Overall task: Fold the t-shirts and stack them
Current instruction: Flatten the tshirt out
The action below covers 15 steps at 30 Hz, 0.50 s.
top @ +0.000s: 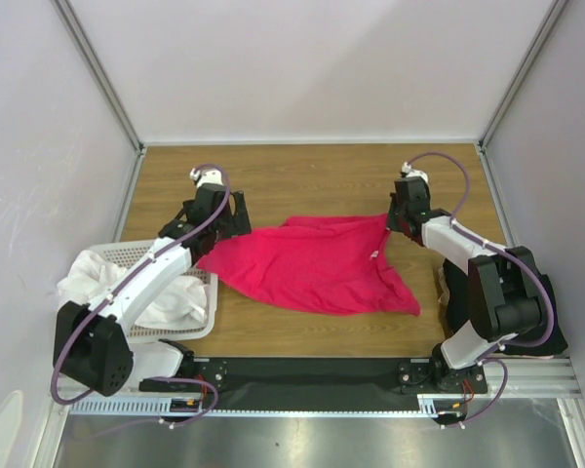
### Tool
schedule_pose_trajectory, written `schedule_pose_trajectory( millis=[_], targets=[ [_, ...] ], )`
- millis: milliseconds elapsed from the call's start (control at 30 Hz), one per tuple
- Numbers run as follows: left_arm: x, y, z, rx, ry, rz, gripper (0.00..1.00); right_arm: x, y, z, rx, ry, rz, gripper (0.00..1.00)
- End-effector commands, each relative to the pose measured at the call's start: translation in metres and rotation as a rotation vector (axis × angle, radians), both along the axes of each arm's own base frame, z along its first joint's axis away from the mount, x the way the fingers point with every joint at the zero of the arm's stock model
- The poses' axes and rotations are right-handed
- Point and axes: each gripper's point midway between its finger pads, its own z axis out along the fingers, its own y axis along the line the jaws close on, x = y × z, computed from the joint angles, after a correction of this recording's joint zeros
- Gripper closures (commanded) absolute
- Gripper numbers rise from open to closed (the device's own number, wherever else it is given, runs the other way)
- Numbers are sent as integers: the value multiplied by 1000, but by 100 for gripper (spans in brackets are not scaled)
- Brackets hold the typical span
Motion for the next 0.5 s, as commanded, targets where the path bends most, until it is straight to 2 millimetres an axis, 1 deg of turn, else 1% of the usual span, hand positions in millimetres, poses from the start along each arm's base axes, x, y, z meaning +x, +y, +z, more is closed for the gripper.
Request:
schedule_pose_trajectory(
  millis=[0, 33, 133, 167, 300, 400, 467],
  targets=[
    [16, -17, 14, 3, -44, -45, 2, 11, -21, 23, 32, -93, -45, 100],
    [16, -19, 11, 7, -38, -48, 2, 13, -34, 22, 27, -97, -72, 100],
    [17, -24, 2, 21, -8, -56, 2, 13, -49, 21, 24, -102, -106, 100],
    [17, -24, 0, 32, -1, -55, 2, 13, -58, 19, 22, -96, -125, 100],
    [19, -29, -11, 48, 20, -65, 2, 11, -73, 16, 0, -80, -146, 100],
    [20, -32, -21, 58, 47, -69, 2, 7, -90, 15, -28, -72, -197, 100],
    [22, -32, -29, 66, 65, -60, 2, 5, -93, 14, -11, -64, -198, 100]
  ],
)
